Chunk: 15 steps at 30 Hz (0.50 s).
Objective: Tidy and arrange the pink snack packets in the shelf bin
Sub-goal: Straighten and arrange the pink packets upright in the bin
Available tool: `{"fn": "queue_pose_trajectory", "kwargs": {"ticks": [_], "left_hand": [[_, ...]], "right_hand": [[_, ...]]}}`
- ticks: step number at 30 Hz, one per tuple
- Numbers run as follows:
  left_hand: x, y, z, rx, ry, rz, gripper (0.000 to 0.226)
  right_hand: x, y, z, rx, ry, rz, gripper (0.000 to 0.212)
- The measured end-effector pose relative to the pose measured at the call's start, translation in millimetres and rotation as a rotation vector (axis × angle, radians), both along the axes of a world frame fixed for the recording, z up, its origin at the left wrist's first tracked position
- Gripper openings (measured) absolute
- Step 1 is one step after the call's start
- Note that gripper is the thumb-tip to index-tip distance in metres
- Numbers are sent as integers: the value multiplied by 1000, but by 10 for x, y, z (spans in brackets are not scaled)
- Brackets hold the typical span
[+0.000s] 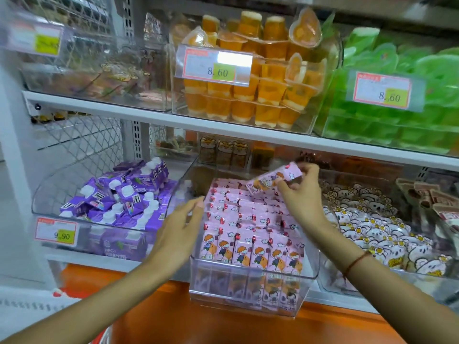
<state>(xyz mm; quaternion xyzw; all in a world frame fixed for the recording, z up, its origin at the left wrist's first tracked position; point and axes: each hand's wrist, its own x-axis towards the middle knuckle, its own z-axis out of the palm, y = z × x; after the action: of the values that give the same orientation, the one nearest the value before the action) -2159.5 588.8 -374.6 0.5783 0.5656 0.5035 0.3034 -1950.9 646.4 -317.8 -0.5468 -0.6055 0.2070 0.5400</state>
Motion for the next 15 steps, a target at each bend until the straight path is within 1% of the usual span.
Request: {"fn": "queue_pose_trajectory", "kwargs": {"ticks": [2, 4, 5, 7, 9, 12, 15], "left_hand": [[16, -36, 17, 14, -26, -16, 26], [9, -46, 21, 9, -25, -25, 23], [2, -47, 20, -1, -31, -30, 22], [-16, -53, 26, -15, -85, -42, 22], [-31, -64, 32, -21, -135, -56, 24], [-27, -84, 39, -20, -151, -77, 22], [4, -75, 74, -19, -122, -40, 24]], "right_hand": [[-100, 171, 45, -31, -100, -37, 32], [-198, 334, 67, -31, -156, -56, 23], [-239, 407, 63, -29, -169, -77, 23], [-287, 532, 33, -44, -178, -121, 32], [-293, 637, 2, -97, -228, -99, 44], [-273, 758, 39, -213, -404, 34, 45], [-282, 818, 116, -185, -514, 88, 45]]}}
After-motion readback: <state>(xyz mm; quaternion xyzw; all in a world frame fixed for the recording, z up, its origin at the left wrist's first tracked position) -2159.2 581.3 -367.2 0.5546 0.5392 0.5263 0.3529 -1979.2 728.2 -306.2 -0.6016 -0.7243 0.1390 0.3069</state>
